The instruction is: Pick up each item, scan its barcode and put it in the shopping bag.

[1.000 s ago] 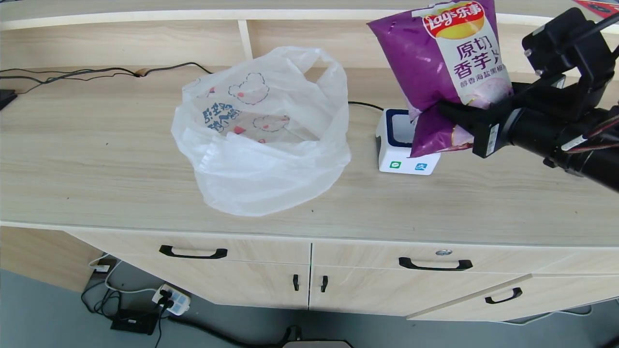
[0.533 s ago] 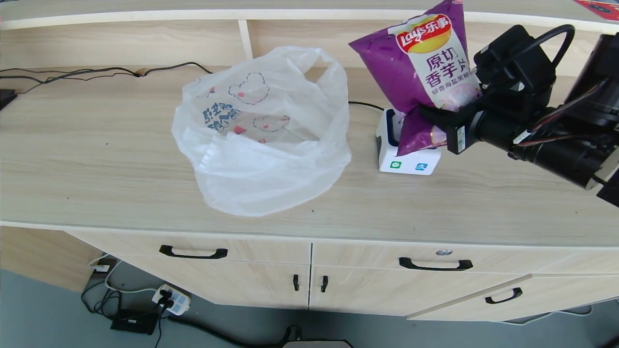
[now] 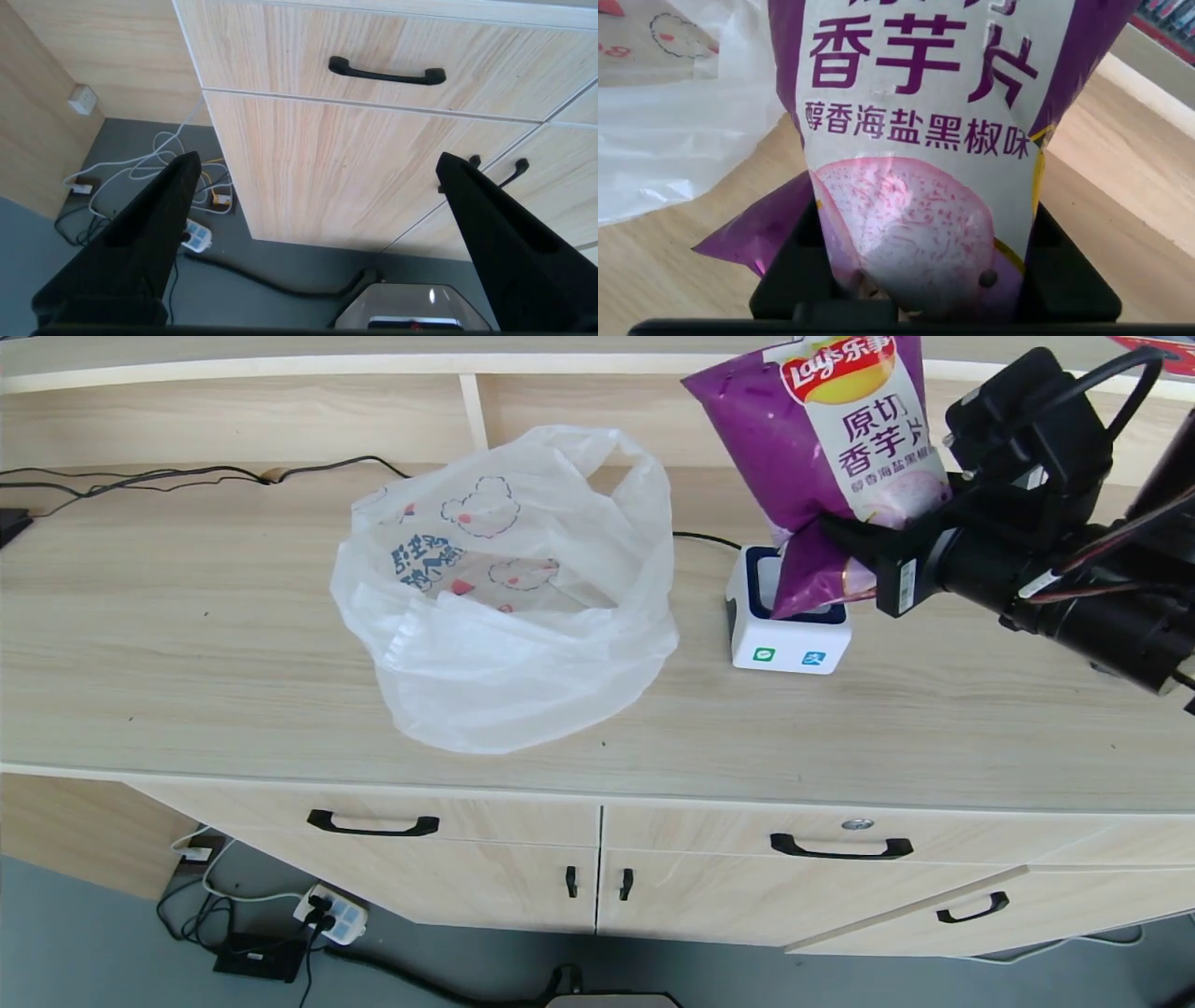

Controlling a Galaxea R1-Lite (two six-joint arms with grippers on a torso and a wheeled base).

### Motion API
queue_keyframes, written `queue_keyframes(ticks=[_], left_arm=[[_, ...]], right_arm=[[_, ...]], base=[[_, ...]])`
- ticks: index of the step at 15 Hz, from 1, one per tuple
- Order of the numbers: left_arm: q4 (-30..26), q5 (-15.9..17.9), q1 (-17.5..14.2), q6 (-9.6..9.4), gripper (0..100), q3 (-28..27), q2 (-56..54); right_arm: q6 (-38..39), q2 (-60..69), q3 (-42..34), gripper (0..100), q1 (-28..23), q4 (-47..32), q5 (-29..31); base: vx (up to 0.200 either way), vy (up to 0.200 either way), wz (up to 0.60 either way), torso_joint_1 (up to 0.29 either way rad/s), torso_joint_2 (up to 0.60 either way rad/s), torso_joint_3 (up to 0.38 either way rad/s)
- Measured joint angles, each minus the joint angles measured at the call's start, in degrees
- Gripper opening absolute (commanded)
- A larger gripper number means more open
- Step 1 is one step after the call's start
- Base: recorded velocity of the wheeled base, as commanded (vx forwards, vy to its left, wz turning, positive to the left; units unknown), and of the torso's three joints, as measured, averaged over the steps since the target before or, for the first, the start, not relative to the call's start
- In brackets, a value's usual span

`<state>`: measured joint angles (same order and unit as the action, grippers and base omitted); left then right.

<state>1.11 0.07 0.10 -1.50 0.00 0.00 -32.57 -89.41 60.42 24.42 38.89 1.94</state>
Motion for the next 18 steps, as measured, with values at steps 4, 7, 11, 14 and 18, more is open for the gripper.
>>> queue_keyframes(ticks=[4, 7, 11, 14, 18], left_arm=[[0.01, 0.02, -0.02, 0.0, 100, 0.0, 0.0], [0.0, 0.02, 0.01, 0.02, 100, 0.0, 0.0], [0.01, 0.02, 0.01, 0.0, 100, 0.0, 0.0], [0.01, 0.02, -0.02, 0.0, 100, 0.0, 0.0], [-0.02, 0.0, -0.02, 0.02, 100, 0.0, 0.0]], right_arm=[[5.07, 6.58, -2.12, 0, 4.85, -4.29, 5.23], [6.83, 11.0, -5.05, 0, 6.08, -6.75, 5.47], [11.45, 12.9, -5.33, 0, 6.25, -6.66, 5.47], [14.04, 13.17, -4.24, 0, 6.17, -6.73, 5.47], [17.8, 11.41, -2.32, 0, 6.29, -6.92, 5.41]], base=[[0.0, 0.0, 0.0, 0.0, 0.0, 0.0], [0.0, 0.0, 0.6, 0.002, 0.01, -0.002], [0.0, 0.0, 0.6, 0.006, 0.0, 0.002], [0.0, 0.0, 0.6, 0.005, 0.0, -0.004], [0.0, 0.0, 0.0, 0.0, 0.0, 0.0]])
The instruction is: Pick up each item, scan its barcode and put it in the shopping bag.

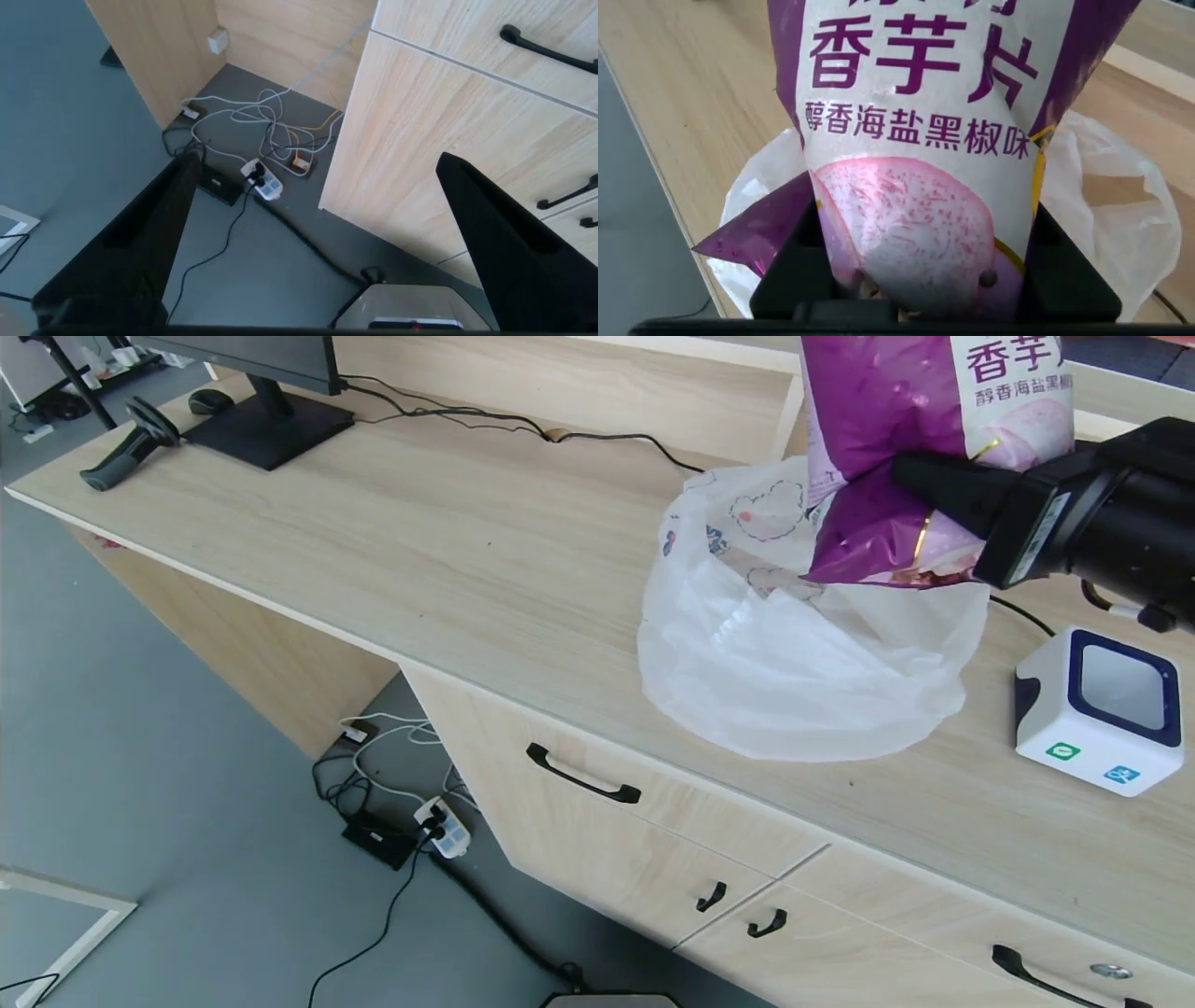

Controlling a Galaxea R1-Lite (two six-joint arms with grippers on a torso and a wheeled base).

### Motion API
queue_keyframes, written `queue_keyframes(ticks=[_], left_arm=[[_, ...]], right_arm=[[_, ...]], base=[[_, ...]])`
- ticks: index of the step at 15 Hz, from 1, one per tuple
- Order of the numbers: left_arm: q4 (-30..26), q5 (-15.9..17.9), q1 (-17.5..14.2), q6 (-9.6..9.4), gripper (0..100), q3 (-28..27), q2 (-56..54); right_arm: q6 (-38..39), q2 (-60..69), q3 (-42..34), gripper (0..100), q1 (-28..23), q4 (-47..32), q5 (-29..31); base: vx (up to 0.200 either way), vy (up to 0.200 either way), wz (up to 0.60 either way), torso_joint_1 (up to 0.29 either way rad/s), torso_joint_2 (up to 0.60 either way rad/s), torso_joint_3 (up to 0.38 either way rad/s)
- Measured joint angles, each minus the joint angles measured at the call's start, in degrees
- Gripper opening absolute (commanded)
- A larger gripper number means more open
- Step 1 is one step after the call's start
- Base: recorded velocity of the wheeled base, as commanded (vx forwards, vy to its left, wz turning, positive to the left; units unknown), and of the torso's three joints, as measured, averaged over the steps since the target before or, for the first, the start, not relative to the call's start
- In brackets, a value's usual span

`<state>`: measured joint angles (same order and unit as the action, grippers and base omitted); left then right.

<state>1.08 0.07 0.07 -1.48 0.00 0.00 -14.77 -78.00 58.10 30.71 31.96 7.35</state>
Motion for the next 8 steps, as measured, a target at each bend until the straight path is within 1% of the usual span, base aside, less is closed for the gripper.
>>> queue_keyframes(ticks=[1, 3, 5, 6, 8], left_arm=[[0.02, 0.0, 0.04, -0.02, 100, 0.0, 0.0], [0.04, 0.02, -0.02, -0.02, 100, 0.0, 0.0], [0.02, 0.02, 0.06, -0.02, 100, 0.0, 0.0], [0.02, 0.02, 0.04, -0.02, 100, 0.0, 0.0], [0.02, 0.02, 0.0, 0.0, 100, 0.0, 0.0]], right_arm=[[2.55, -1.24, 1.43, 0, 0.02, 0.22, 0.06], [12.21, -4.83, 5.1, 0, -0.04, 0.5, 1.05], [19.57, -8.34, 8.59, 0, 0.02, 0.71, 3.82], [22.38, -9.72, 9.48, 0, -0.09, 0.5, 5.58], [24.32, -11.95, 9.45, 0, 0.35, 0.44, 7.45]], base=[[0.0, 0.0, 0.0, 0.0, 0.0, 0.0], [0.0, 0.0, 0.0, 0.0, 0.0, 0.0], [0.0, 0.0, 0.0, 0.0, 0.0, 0.0], [0.0, 0.0, 0.0, 0.0, 0.0, 0.0], [0.0, 0.0, 0.0, 0.0, 0.0, 0.0]])
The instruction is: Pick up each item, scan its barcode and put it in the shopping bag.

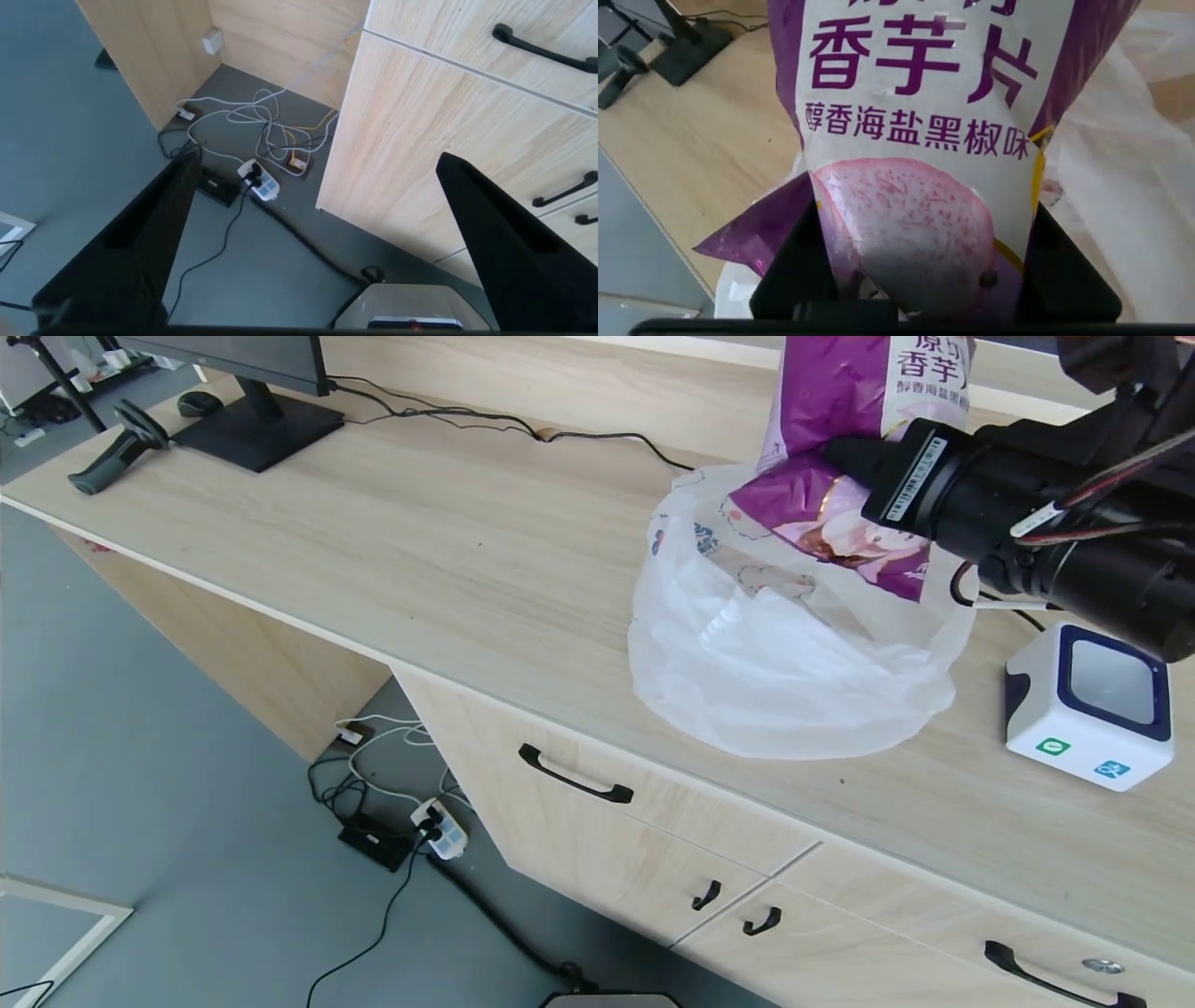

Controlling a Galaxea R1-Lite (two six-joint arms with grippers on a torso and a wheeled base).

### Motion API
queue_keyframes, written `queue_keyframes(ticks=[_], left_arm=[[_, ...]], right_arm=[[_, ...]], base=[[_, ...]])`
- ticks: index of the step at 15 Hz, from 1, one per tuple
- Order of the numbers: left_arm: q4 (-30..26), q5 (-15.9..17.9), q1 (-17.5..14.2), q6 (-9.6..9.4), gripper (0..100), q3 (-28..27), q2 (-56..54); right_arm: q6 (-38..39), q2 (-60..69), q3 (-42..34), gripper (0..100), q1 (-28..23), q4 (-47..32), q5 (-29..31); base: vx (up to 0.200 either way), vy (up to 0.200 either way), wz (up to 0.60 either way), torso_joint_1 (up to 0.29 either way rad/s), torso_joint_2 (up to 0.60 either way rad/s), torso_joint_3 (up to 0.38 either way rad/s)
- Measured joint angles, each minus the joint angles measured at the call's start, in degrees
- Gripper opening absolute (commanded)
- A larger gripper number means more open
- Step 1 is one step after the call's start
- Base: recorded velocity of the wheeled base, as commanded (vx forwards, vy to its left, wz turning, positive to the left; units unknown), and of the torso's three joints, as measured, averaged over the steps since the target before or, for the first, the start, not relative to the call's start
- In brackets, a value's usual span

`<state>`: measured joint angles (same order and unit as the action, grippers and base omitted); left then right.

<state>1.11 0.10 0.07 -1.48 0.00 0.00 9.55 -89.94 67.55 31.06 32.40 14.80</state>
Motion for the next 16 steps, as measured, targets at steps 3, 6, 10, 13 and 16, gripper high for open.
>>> queue_keyframes(ticks=[3, 6, 10, 13, 16], left_arm=[[0.01, 0.0, 0.04, 0.0, 100, 0.0, 0.0], [0.0, 0.0, 0.02, -0.02, 100, 0.0, 0.0], [0.0, 0.0, 0.04, 0.0, 100, 0.0, 0.0], [0.0, 0.0, 0.04, 0.0, 100, 0.0, 0.0], [0.0, 0.0, 0.0, -0.02, 100, 0.0, 0.0]], right_arm=[[4.82, -1.79, -1.78, 0, -0.55, 0.0, 3.25], [6.74, -2.78, -3.38, 0, -0.63, 0.39, 5.36], [7.45, -2.91, -7.57, 0, -0.33, 4.9, 10.3], [7.34, -2.8, -11.13, 0, 0.27, 5.85, 11.12], [6.74, -2.94, -12.37, 0, 1.57, 5.8, 11.23]], base=[[0.0, 0.0, 0.0, 0.0, 0.0, 0.0], [0.0, 0.0, 0.0, 0.0, 0.0, 0.0], [0.0, 0.0, 0.0, 0.0, 0.0, 0.0], [0.0, 0.0, 0.0, 0.0, 0.0, 0.0], [0.0, 0.0, 0.0, 0.0, 0.0, 0.0]])
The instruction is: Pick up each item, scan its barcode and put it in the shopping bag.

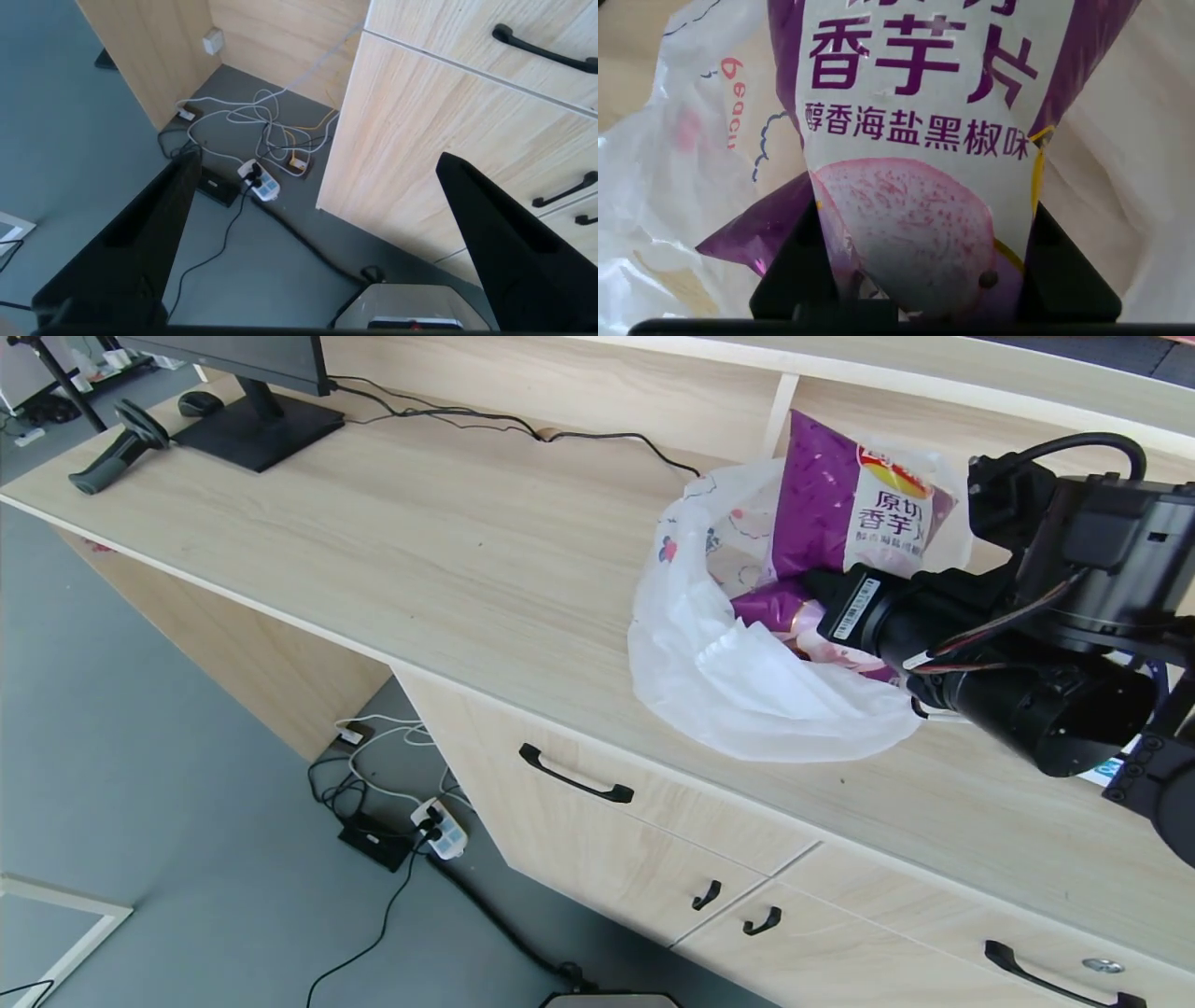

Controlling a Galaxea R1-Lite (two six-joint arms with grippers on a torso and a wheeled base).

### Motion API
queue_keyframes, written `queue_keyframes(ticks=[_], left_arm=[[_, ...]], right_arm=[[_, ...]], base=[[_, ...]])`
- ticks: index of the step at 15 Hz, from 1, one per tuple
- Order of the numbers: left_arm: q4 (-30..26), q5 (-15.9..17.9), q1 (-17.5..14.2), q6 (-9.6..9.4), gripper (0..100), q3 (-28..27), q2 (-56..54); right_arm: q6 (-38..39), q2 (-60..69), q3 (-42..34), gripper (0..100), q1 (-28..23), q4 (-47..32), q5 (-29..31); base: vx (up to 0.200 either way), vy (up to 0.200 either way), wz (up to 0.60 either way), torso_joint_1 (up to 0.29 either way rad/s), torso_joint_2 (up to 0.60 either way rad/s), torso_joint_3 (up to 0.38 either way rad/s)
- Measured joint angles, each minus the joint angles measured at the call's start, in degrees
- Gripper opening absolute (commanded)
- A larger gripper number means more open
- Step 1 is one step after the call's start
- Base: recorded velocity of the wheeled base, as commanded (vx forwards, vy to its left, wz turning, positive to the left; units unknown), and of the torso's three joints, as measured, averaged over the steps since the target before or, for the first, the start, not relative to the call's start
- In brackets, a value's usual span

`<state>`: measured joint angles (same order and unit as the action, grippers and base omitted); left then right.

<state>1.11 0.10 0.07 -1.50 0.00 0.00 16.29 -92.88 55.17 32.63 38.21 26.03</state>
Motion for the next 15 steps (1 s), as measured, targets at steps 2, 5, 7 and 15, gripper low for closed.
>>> queue_keyframes(ticks=[2, 5, 7, 15], left_arm=[[0.0, 0.0, 0.04, 0.0, 100, 0.0, 0.0], [0.0, 0.0, 0.02, 0.02, 100, 0.0, 0.0], [0.01, 0.0, -0.02, 0.0, 100, 0.0, 0.0], [0.01, 0.0, 0.04, 0.0, 100, 0.0, 0.0]], right_arm=[[-0.11, -0.59, -0.66, 0, 0.9, -0.02, 0.05], [-1.13, -1.5, -1.04, 0, 1.43, -0.06, 0.16], [-1.54, -1.88, -1.23, 0, 1.43, -0.13, 1.37], [-1.18, -8.69, 5.4, 0, 1.43, -0.22, 11.39]], base=[[0.0, 0.0, 0.0, 0.0, 0.0, 0.0], [0.0, 0.0, 0.0, 0.0, 0.0, 0.0], [0.0, 0.0, 0.0, 0.0, 0.0, 0.0], [0.0, 0.0, 0.0, 0.0, 0.0, 0.0]])
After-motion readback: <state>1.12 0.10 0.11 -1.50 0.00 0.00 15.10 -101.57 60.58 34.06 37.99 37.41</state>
